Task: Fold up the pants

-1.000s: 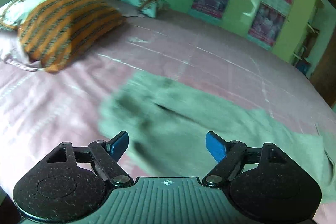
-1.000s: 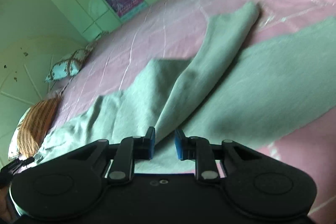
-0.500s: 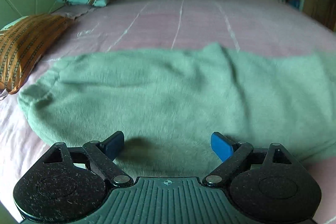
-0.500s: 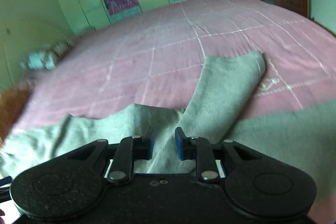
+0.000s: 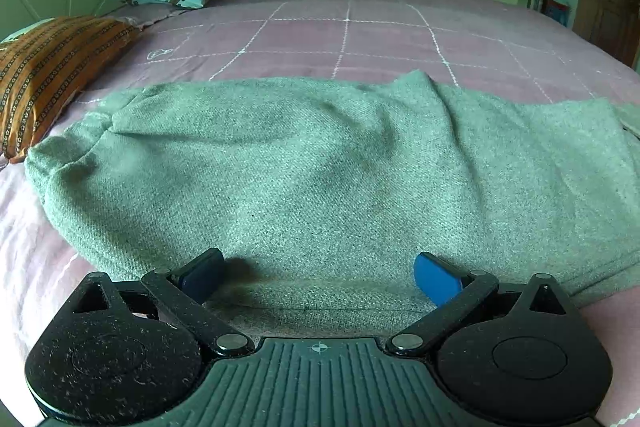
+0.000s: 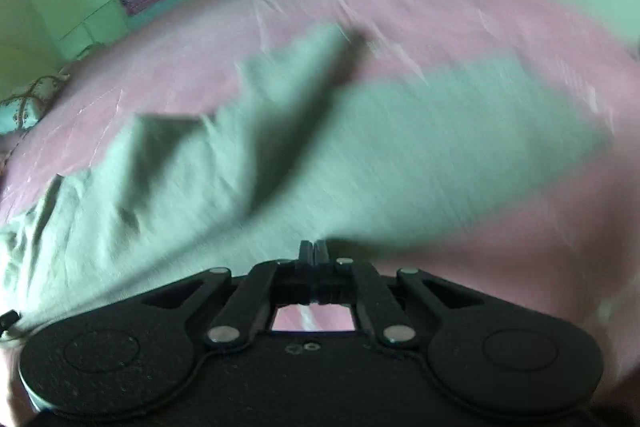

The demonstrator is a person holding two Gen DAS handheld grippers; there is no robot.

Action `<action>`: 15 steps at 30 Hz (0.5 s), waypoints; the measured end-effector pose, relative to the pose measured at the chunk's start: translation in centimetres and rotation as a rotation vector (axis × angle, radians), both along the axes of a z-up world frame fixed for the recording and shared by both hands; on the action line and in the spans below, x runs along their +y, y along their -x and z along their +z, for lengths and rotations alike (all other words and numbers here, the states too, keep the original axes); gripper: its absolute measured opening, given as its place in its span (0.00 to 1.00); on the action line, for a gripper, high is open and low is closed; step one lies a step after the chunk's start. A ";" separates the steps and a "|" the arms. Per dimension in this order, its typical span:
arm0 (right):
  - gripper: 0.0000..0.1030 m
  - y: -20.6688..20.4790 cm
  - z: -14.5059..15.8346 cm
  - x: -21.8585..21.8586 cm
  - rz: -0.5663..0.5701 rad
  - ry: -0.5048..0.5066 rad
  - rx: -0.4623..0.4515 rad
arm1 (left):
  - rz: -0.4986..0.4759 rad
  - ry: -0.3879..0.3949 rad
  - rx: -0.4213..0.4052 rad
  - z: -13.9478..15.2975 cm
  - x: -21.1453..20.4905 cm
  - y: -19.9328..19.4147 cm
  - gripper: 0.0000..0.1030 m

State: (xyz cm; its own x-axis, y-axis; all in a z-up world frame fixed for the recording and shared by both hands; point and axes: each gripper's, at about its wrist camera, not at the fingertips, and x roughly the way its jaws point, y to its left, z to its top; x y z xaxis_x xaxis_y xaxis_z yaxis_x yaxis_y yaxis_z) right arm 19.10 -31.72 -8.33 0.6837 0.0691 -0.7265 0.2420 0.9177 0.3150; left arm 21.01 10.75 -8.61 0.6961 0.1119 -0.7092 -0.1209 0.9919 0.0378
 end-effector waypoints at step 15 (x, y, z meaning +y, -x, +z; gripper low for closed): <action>0.00 -7.8 2.0 3.1 0.095 0.200 -0.069 | 0.114 -0.036 0.006 -0.2 1.5 -1.0 0.98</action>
